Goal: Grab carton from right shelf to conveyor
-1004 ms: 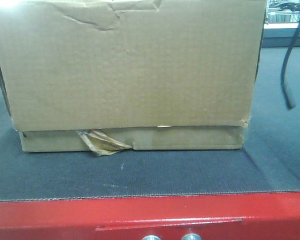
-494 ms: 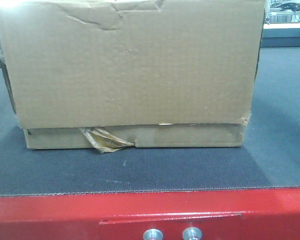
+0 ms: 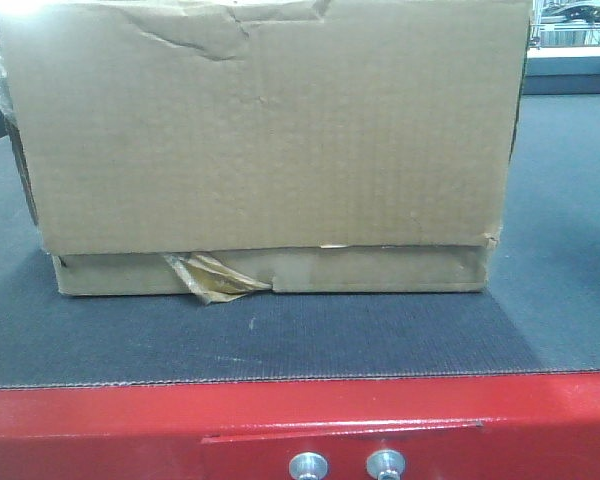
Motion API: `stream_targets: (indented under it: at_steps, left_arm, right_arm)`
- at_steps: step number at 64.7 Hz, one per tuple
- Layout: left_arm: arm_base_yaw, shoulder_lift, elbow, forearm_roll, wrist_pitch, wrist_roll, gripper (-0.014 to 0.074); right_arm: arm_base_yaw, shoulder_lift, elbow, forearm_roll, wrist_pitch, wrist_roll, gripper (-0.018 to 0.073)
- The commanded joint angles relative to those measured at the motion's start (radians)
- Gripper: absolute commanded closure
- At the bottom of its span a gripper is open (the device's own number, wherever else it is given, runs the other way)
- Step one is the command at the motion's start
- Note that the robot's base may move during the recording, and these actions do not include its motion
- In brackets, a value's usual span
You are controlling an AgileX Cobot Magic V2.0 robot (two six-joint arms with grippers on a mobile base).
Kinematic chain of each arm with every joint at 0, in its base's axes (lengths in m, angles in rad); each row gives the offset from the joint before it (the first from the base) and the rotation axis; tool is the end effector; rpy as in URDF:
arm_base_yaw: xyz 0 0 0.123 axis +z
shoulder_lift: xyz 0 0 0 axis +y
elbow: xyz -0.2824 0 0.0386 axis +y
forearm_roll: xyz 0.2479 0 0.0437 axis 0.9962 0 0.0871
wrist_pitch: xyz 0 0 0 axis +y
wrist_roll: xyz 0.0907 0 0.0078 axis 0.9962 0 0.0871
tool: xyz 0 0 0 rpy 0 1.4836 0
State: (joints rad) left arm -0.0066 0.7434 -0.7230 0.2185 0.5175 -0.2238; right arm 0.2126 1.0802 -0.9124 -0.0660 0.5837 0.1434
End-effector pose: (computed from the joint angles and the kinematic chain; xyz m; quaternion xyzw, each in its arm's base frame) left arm 0.1488 0.0088 0.3425 -0.0400 0.8428 0.0347 0.5356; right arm 0.2200 0.0441 0.3358 -0.0479 0.8974 0.0495 0.4358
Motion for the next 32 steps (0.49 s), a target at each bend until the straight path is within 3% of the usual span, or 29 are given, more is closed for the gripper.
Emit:
stream_targets:
  at_steps: [1, 15, 32]
  left_arm:
    - [0.004, -0.091, 0.097, -0.006, -0.105, 0.004, 0.0594]
    - [0.004, -0.308, 0.268, -0.006, -0.147, 0.004, 0.0594]
    - [0.004, -0.499, 0.330, -0.006, -0.142, 0.004, 0.0594]
  right_arm:
    - [-0.005, -0.086, 0.122, -0.009, -0.132, -0.010, 0.0634]
    - [-0.005, -0.316, 0.378, -0.009, -0.276, -0.012, 0.0634]
    - [-0.003, -0.669, 0.516, -0.009, -0.273, -0.024, 0.0634]
